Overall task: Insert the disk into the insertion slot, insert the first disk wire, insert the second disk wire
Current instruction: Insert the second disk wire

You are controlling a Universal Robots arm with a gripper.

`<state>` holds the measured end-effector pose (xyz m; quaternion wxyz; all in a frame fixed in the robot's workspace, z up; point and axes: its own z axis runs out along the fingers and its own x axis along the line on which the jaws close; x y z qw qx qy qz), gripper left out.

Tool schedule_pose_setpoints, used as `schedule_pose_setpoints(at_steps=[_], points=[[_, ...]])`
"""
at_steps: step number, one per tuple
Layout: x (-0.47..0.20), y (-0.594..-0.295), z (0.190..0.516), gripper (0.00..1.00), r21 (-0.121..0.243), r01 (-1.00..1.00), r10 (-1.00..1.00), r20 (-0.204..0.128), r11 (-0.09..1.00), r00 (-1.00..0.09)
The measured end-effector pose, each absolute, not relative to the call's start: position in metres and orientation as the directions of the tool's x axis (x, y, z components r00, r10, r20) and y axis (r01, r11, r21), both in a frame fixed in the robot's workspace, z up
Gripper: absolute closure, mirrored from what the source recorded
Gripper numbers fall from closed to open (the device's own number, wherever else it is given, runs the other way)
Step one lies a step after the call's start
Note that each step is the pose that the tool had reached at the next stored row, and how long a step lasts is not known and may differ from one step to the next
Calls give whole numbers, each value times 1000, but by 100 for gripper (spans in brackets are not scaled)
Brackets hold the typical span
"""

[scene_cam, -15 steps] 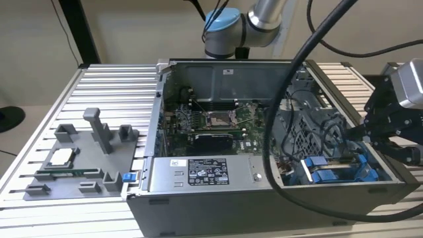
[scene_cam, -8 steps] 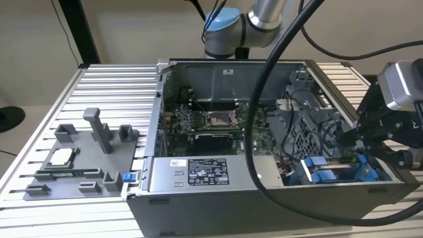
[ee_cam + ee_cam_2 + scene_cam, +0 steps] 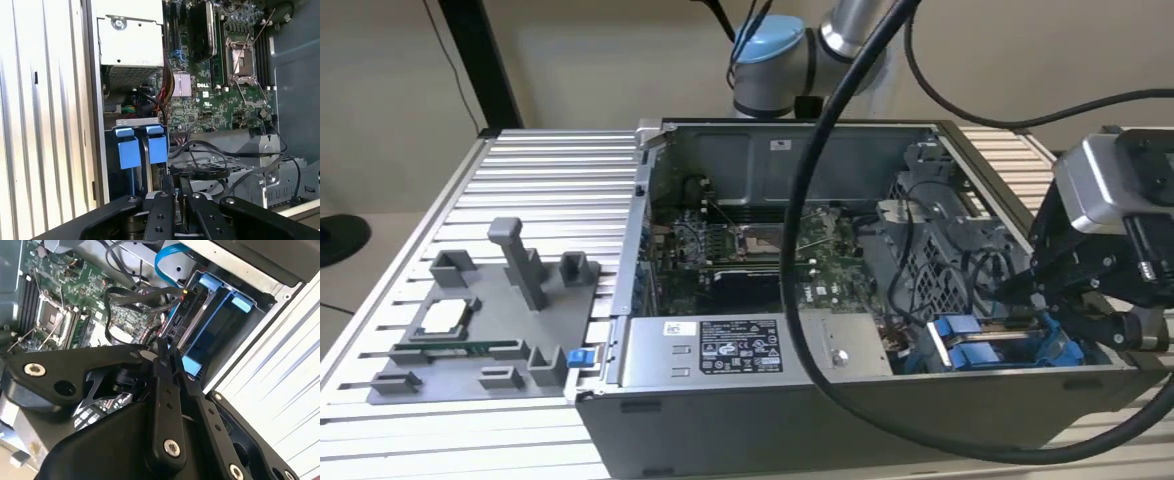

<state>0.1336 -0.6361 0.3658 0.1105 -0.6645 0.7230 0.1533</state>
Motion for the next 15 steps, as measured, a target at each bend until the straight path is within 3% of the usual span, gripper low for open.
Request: schedule_pose_setpoints(at_steps=[5,15], points=[[124,-633,363,100,15,-997,-929,-364,70,-71],[115,-628,360,100,-145,-987,-940,-340,62,-9]])
